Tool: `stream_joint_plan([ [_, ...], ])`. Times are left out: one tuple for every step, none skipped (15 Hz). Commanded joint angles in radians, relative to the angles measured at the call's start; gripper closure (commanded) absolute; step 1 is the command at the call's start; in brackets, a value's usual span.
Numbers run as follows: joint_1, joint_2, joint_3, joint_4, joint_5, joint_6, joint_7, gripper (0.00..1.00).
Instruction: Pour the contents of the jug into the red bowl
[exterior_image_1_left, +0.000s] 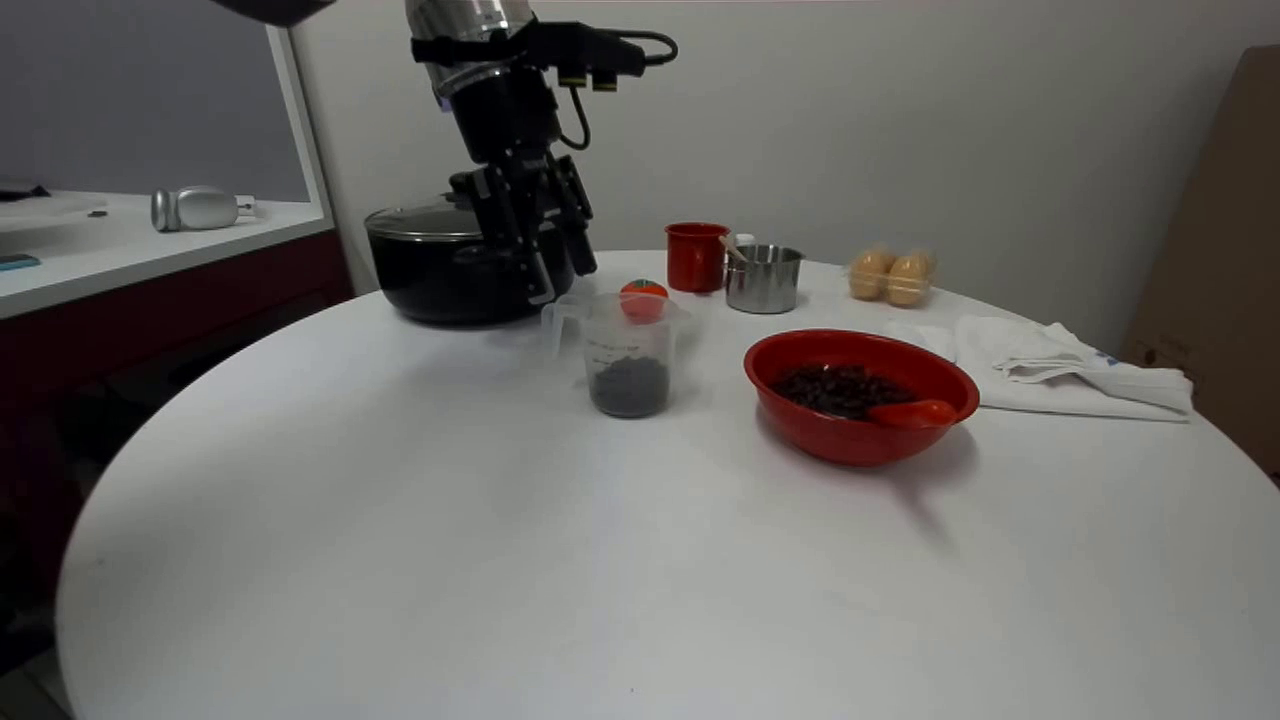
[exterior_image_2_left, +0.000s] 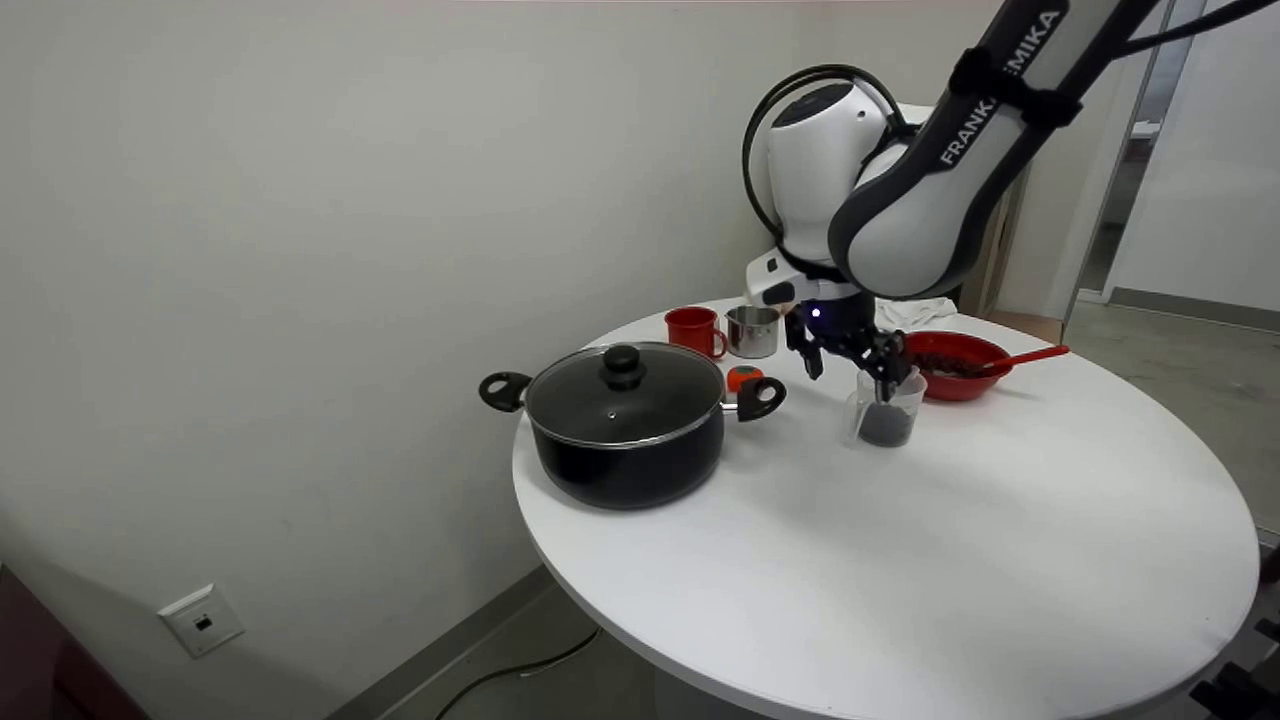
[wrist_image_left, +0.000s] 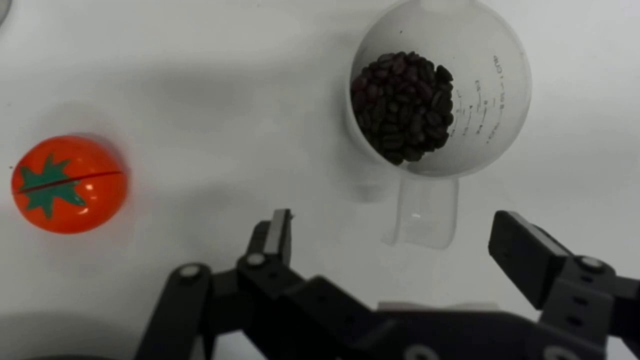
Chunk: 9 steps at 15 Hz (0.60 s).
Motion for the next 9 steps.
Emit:
stream_joint_plan([
  [0.001,0.062,-0.009,0.049,0.002,0.016,0.021,0.00],
  [0.000,0.072,-0.010,0.053,0.002,0.015,0.022,0.00],
  [0.000,0.080,-0.010,0.056,0.004,0.014,0.023,0.20],
  [-0.003,0.086,-0.008,0.059,0.007,0.013,0.020,0.26],
  [-0.005,0.090,-0.007,0.062,0.008,0.012,0.020,0.32],
  [-0.006,0.092,-0.007,0.063,0.010,0.011,0.021,0.40],
  [-0.009,0.089,-0.005,0.060,0.012,0.009,0.018,0.47],
  [-0.010,0.083,-0.006,0.055,0.010,0.010,0.019,0.56],
  [-0.012,0.076,-0.005,0.048,0.008,0.011,0.018,0.63],
])
